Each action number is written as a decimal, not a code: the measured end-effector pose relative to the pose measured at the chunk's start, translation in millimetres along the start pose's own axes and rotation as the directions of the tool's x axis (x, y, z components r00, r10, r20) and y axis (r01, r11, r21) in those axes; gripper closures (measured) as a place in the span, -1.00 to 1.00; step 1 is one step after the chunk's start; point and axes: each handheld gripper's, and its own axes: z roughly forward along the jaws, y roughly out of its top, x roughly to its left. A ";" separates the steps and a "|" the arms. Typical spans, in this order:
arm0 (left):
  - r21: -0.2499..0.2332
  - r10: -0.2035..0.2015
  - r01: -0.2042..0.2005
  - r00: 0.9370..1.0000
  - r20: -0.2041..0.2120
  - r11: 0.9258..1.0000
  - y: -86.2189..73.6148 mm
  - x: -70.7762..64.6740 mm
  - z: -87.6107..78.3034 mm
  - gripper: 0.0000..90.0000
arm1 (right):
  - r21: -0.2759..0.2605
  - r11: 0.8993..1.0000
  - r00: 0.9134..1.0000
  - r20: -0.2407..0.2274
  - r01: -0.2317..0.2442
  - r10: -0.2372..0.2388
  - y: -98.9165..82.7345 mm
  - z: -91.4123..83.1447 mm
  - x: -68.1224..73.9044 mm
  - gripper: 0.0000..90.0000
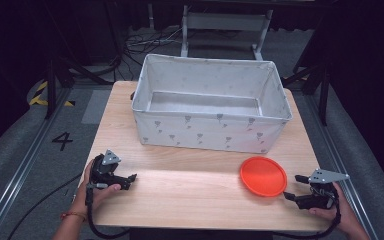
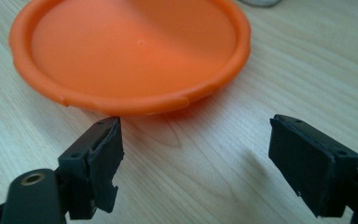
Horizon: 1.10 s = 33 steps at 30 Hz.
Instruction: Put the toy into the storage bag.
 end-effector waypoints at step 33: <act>0.000 0.002 -0.002 1.000 0.002 1.000 0.1 0.3 0.1 -0.99 | 0.071 0.997 0.998 -0.055 -0.021 0.025 51.1 58.3 -24.3 -0.52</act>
